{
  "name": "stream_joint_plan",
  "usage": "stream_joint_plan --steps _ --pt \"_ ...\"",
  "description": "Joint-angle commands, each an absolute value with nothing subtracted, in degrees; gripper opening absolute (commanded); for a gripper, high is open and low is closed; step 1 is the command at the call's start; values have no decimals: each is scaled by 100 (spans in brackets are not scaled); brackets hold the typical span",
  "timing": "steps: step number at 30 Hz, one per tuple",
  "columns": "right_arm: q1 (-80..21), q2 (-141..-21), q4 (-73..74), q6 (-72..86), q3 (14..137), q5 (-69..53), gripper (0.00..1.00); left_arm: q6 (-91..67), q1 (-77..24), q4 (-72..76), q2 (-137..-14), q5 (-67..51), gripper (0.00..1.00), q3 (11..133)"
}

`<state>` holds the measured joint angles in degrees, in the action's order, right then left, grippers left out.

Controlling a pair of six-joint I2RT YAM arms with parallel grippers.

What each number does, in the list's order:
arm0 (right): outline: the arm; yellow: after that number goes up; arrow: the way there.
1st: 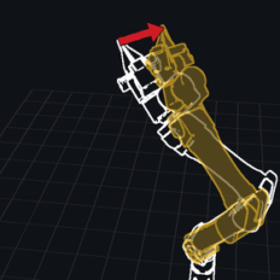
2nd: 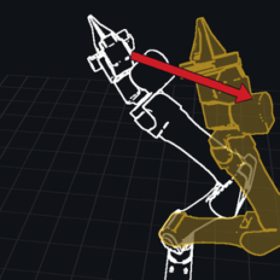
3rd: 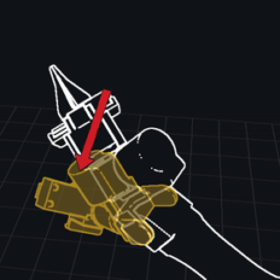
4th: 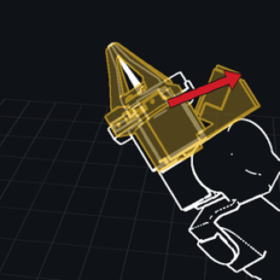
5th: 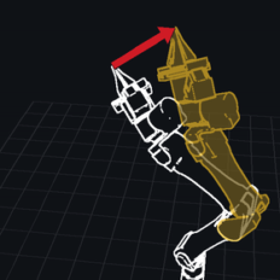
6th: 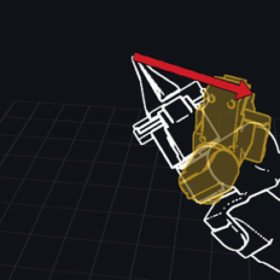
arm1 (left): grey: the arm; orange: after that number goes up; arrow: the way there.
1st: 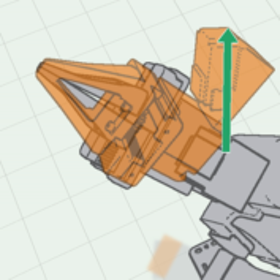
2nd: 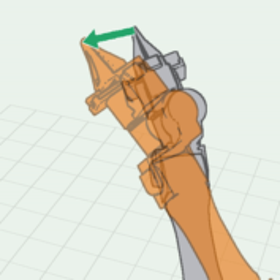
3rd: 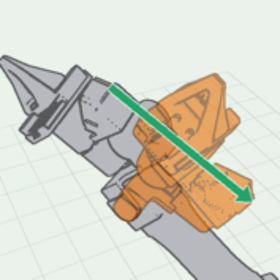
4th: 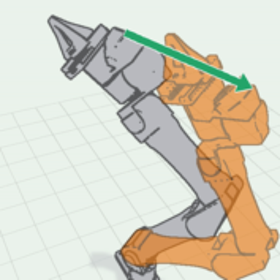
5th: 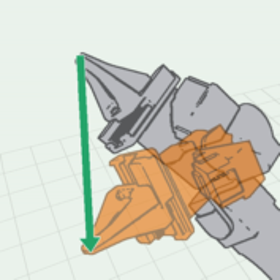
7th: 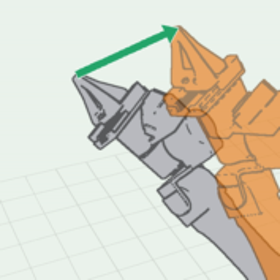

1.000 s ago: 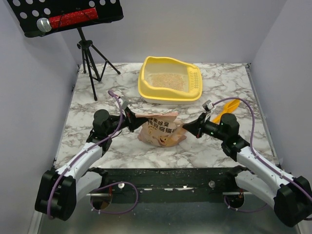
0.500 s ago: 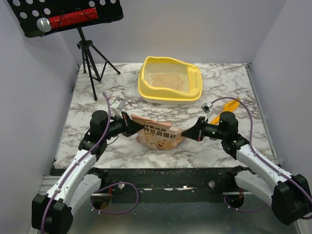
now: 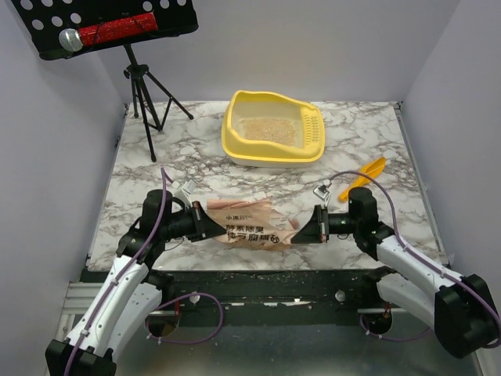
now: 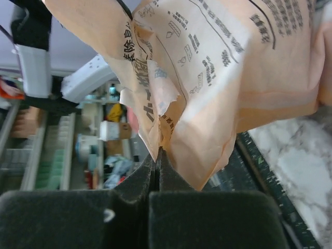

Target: Fill the litter box with clean litter

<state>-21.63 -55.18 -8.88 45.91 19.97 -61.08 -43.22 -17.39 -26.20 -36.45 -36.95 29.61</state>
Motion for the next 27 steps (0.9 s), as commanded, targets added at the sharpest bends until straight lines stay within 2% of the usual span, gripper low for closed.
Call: stream_joint_plan --steps 1,6,12,18,22,25,27 --pt "-2092 -5327 -1508 6079 1206 -7021 0 -4823 -1652 -3551 -3157 -3867 0 2603" --pt "-2092 -4993 -1328 6521 563 -6979 0 -5405 -1652 -3577 -2392 -4165 0 1978" --pt "-2092 -5027 -1301 6724 299 -6934 0 -5458 -1652 -3771 -2303 -4333 0 1679" --pt "-2083 -5598 -985 6075 351 -6830 0 -5537 -1705 -3622 -2417 -4438 0 1433" --pt "-2092 -5757 -66 5066 1061 -6689 1 -5775 -1705 -3331 -2461 -4422 0 1529" --pt "-2092 -5511 1717 3757 2124 -5805 24 -5590 -1705 -3410 -2671 -4351 0 1731" --pt "-2092 -5423 2274 3254 2704 -5451 29 -5563 -1705 -3384 -2777 -4316 0 1819"
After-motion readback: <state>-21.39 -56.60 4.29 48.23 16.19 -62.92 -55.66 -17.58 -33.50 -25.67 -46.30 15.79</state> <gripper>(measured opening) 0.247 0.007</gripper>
